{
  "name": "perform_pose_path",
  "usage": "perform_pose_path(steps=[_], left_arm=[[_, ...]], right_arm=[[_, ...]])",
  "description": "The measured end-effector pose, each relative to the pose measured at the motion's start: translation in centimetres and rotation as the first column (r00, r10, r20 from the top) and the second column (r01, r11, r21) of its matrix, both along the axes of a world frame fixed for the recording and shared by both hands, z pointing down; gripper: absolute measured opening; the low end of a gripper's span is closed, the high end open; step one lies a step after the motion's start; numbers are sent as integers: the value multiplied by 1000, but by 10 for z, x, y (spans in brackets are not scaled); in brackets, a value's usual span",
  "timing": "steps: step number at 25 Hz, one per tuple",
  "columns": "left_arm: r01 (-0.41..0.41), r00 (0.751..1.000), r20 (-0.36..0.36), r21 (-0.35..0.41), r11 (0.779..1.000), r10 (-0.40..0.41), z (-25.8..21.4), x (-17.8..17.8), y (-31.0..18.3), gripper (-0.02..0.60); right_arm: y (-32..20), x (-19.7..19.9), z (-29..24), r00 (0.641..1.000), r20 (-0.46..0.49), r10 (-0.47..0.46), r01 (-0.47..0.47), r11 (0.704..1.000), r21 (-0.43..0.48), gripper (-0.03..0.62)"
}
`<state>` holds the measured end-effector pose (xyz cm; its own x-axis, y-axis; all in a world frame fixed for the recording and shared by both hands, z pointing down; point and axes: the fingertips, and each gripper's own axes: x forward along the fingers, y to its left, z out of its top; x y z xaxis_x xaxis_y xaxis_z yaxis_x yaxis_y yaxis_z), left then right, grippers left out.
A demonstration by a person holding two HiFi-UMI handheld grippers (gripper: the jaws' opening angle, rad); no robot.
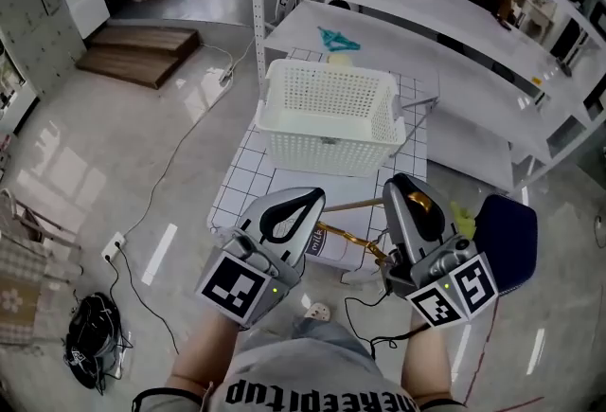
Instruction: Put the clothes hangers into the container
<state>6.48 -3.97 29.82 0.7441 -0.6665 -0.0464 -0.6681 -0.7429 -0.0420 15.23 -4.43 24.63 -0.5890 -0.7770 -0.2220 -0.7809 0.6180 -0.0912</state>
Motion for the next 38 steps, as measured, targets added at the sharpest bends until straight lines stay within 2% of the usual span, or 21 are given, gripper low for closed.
perform_pose_path(steps=[6, 8, 11, 16, 19, 25, 27, 35, 38], left_arm=[[66, 998, -3, 37, 997, -66, -3, 14, -13, 12], [84, 996, -5, 70, 994, -84, -4, 16, -15, 12], [105, 994, 3, 54, 993, -106, -2, 19, -17, 12], [127, 992, 7, 82, 988, -128, -3, 15, -23, 12], [136, 991, 4, 53, 989, -137, 0, 11, -28, 12], [123, 992, -4, 43, 991, -123, -2, -9, -42, 12], [118, 993, -1, 60, 991, -118, -5, -19, -49, 12], [113, 994, -3, 57, 992, -113, -8, -68, -77, 12], [116, 993, -8, 30, 993, -116, -8, -86, -86, 12]], right_arm=[[-13, 16, 3, 998, 7, -61, 61, 998, 4, 58], [-15, 20, 4, 997, 8, -78, 78, 997, 5, 58], [-18, 23, 5, 995, 15, -98, 98, 995, 11, 58], [-24, 23, 4, 993, 25, -116, 116, 993, 22, 58], [-29, 19, 3, 992, 25, -120, 120, 993, 24, 58], [-43, 1, -2, 993, 21, -115, 114, 993, 29, 58], [-49, -8, -4, 993, 21, -113, 113, 993, 28, 58], [-75, -59, -10, 993, 13, -113, 113, 993, 24, 58], [-85, -80, -13, 993, 10, -121, 120, 992, 25, 58]])
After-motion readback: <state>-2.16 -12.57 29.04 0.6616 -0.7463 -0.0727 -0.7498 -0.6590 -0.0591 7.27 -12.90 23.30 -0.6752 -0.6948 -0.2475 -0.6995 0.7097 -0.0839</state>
